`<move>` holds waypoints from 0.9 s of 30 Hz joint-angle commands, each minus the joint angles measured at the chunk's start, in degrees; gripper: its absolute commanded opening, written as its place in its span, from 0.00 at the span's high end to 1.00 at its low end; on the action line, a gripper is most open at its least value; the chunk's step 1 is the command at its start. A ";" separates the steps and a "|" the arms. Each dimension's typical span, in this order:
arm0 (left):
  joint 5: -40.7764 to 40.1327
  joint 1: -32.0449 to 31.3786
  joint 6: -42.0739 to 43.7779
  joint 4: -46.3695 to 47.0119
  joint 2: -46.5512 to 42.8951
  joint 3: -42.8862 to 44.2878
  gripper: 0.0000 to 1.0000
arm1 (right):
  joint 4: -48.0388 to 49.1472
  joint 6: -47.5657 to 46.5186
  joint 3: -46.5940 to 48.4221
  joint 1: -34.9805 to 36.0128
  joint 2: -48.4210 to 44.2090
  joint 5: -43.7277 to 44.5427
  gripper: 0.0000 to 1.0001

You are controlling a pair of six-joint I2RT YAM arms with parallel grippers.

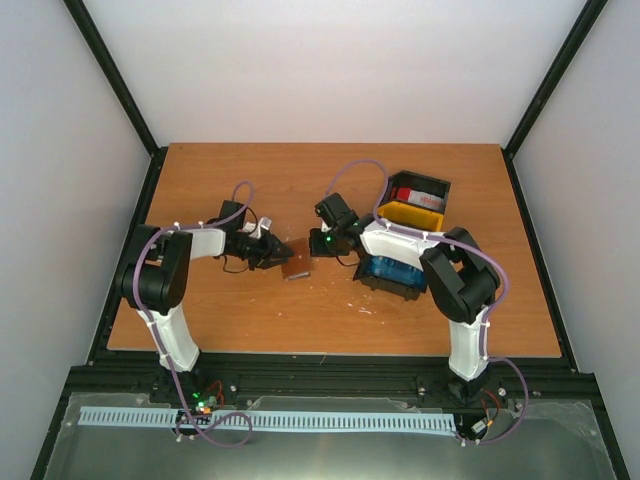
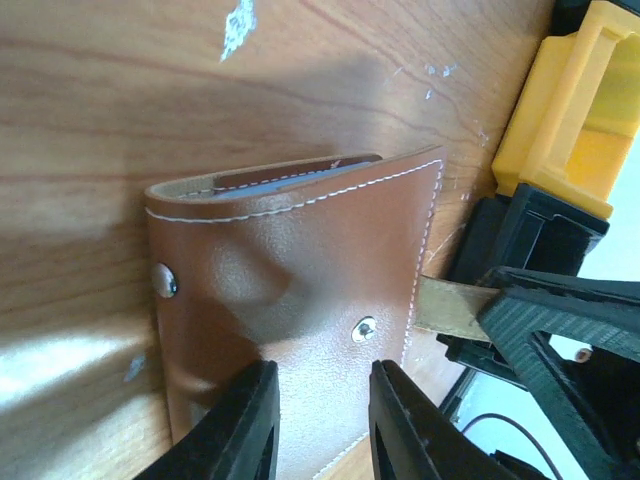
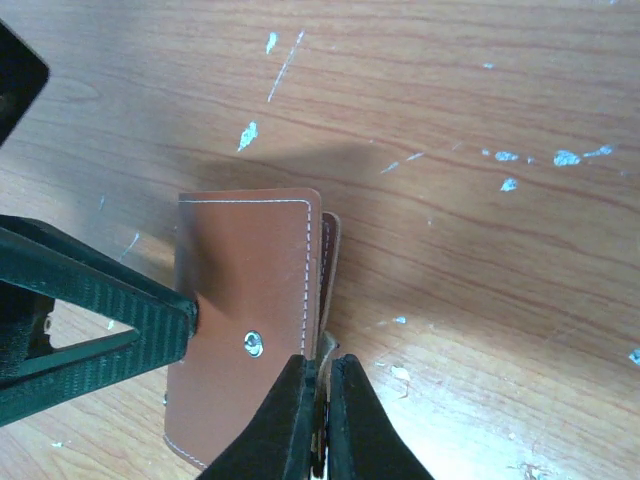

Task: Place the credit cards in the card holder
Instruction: Close the card holder at the center of the board.

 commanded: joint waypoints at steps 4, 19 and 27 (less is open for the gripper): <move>-9.35 -1.06 2.63 -7.27 3.12 1.89 0.72 | 1.05 -2.60 3.04 0.56 0.10 -5.19 0.97; -7.89 -1.06 1.72 -7.06 -5.34 1.51 0.50 | -4.70 -5.79 7.87 1.92 7.52 -5.61 0.97; -14.64 -1.10 1.43 -8.94 -7.85 -1.58 0.37 | -3.99 -6.14 7.69 1.88 7.80 -6.99 0.97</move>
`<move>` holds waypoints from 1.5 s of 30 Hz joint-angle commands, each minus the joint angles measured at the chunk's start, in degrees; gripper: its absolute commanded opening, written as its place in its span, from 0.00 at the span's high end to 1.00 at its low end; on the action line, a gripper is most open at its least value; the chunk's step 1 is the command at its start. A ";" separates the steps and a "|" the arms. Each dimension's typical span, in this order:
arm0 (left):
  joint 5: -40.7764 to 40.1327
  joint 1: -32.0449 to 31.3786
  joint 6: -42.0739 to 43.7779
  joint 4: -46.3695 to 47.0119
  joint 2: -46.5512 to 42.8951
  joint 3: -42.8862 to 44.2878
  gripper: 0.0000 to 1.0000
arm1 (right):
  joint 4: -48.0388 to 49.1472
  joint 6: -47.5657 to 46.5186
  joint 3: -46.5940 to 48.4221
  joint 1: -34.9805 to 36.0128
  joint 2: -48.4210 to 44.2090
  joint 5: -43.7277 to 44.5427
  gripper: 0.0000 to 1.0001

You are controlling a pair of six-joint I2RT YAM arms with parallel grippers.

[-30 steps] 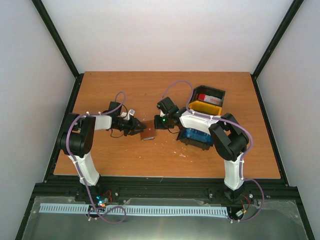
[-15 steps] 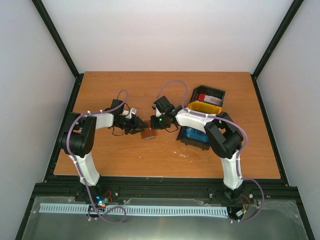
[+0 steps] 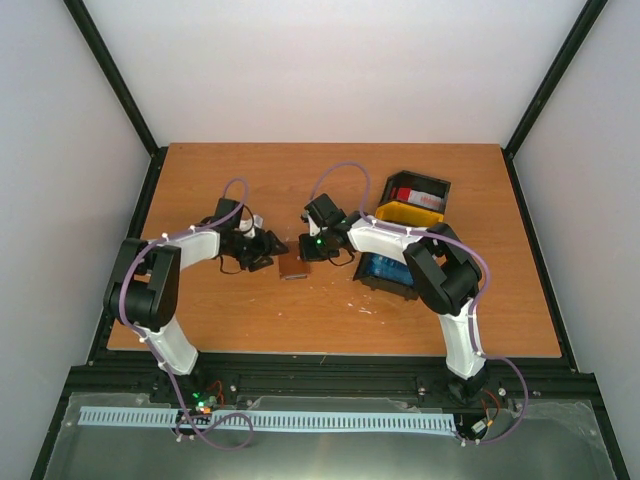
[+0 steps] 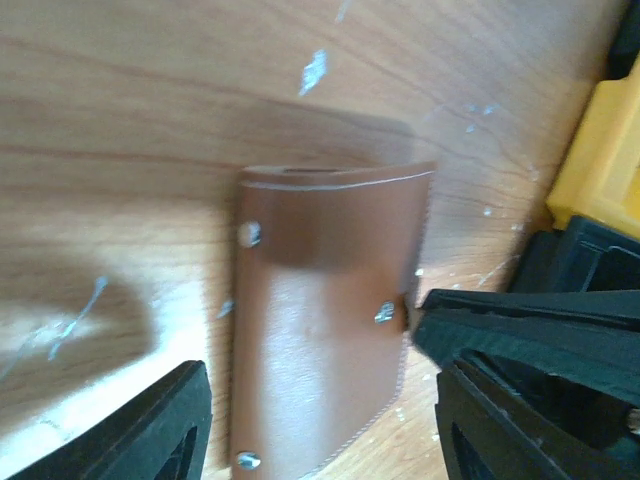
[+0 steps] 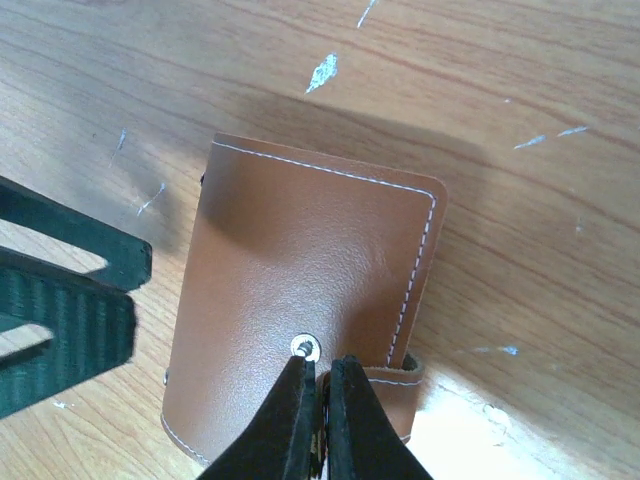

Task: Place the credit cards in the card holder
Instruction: Close the card holder at the center of the board.

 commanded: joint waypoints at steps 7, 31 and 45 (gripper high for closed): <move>-0.68 -0.19 0.52 0.53 2.67 -2.41 0.40 | 1.20 0.43 2.13 0.55 2.15 0.57 0.95; -9.20 -1.68 -1.61 -2.96 6.69 -2.15 0.58 | -11.95 3.50 9.75 0.69 3.98 1.94 0.92; -7.75 -1.70 -1.36 -2.10 7.00 -2.79 0.59 | -11.58 3.97 9.80 0.70 2.97 2.59 0.86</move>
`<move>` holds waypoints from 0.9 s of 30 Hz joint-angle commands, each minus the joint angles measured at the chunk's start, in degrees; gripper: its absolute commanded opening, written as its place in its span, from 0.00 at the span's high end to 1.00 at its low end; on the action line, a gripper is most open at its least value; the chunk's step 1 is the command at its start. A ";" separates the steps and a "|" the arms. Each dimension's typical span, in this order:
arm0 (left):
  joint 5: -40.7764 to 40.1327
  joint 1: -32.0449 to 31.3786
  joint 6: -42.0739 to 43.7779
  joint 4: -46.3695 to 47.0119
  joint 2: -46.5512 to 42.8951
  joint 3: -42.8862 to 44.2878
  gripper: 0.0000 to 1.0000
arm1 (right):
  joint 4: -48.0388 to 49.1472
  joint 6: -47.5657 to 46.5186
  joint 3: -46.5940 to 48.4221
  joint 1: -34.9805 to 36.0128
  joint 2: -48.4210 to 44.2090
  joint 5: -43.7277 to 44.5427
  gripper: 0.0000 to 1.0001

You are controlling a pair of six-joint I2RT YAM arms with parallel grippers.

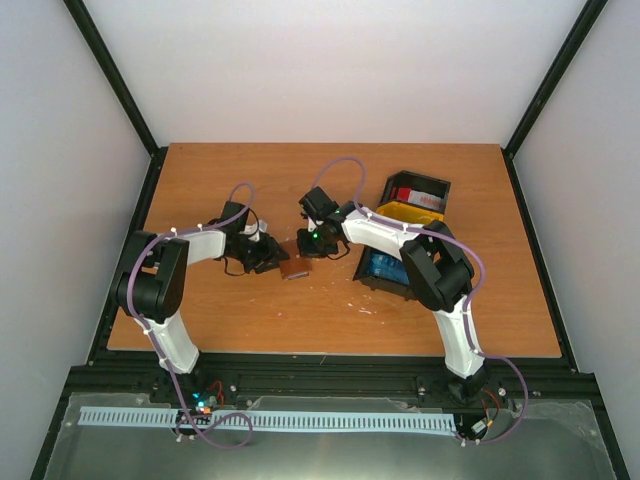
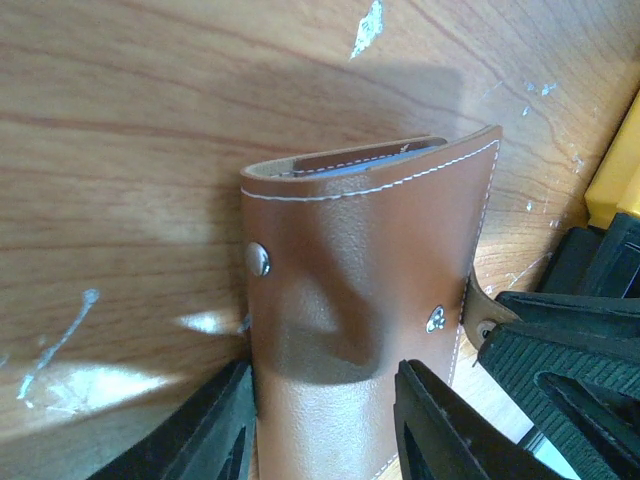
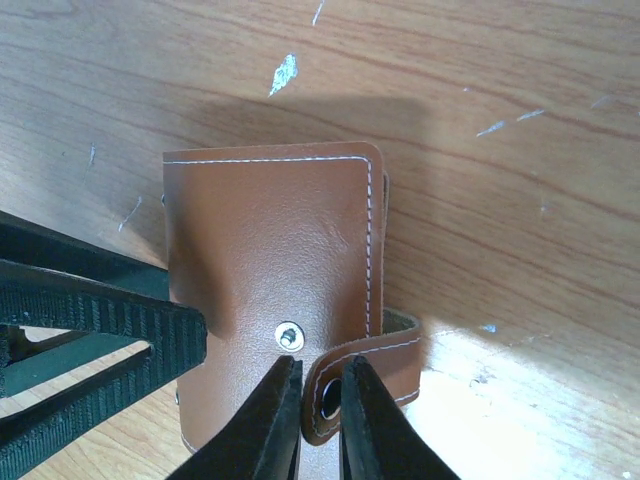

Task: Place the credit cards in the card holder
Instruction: Close the card holder at the center of the board.

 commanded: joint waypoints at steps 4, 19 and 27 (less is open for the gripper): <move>-6.39 -0.46 -0.15 -2.85 3.24 -2.24 0.59 | -0.71 0.00 1.25 0.61 -0.57 1.42 0.83; -6.26 -0.42 -0.33 -2.74 3.62 -2.15 0.59 | 0.70 -0.27 0.10 0.61 -2.35 0.48 0.79; -6.22 -0.46 -0.42 -2.64 3.80 -2.04 0.59 | 0.79 -0.12 0.05 0.61 -3.10 1.16 0.81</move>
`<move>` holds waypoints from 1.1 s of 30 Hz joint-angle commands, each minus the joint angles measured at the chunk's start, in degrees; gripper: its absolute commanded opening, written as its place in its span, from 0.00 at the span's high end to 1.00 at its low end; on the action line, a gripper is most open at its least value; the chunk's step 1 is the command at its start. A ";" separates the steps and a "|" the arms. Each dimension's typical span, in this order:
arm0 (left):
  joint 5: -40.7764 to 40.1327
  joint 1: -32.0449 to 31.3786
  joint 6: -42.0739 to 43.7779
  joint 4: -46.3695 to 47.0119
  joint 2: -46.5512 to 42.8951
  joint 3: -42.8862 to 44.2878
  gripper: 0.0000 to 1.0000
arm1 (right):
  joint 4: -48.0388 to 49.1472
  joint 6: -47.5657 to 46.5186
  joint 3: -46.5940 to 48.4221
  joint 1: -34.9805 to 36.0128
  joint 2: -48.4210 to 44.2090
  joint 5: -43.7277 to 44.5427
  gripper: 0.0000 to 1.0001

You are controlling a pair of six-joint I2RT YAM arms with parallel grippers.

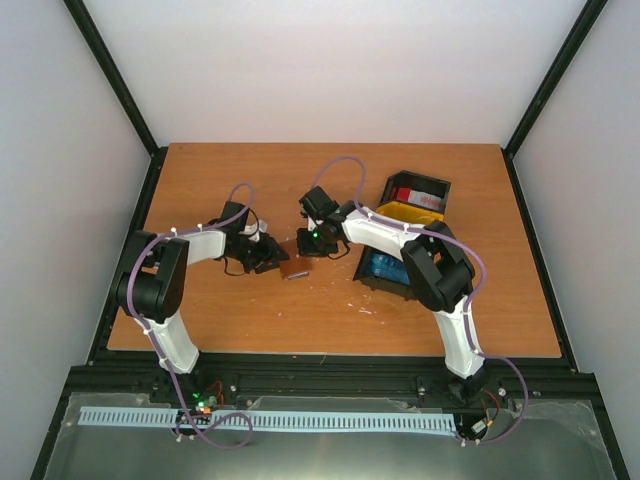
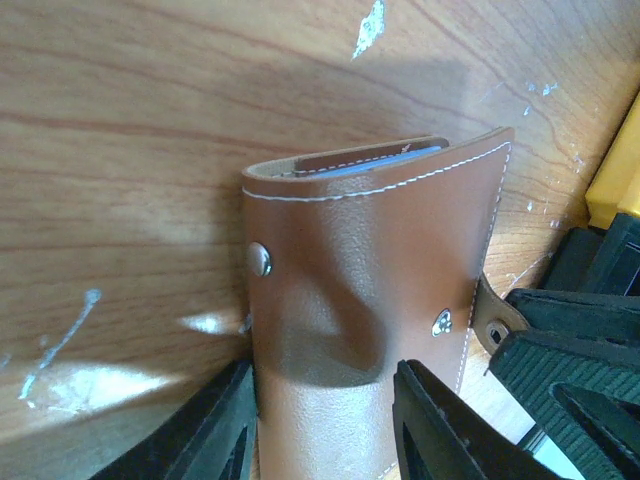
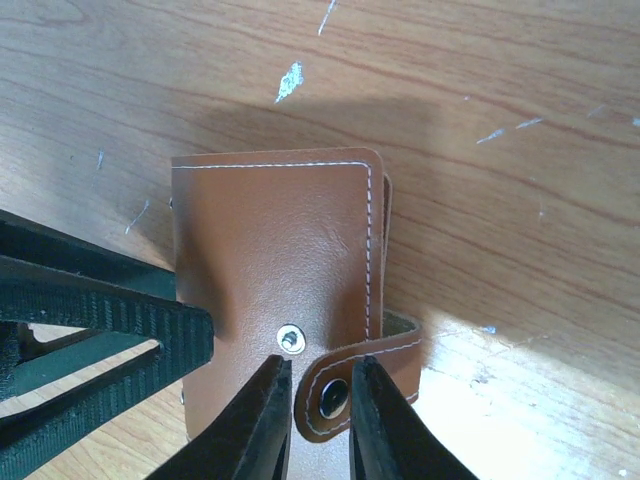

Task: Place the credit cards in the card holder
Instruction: Close the card holder at the center of the board.

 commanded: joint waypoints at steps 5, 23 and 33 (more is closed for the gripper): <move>-6.15 -0.46 -0.35 -2.65 3.87 -2.05 0.59 | 0.52 -0.06 0.24 0.57 -2.61 0.70 0.87; -6.15 -0.46 0.07 -2.88 3.96 -2.07 0.59 | -1.39 -0.72 1.38 0.57 -0.01 0.51 0.83; -6.15 -0.45 0.02 -2.83 3.71 -2.17 0.59 | -0.73 -0.50 1.63 0.57 -0.03 0.12 0.97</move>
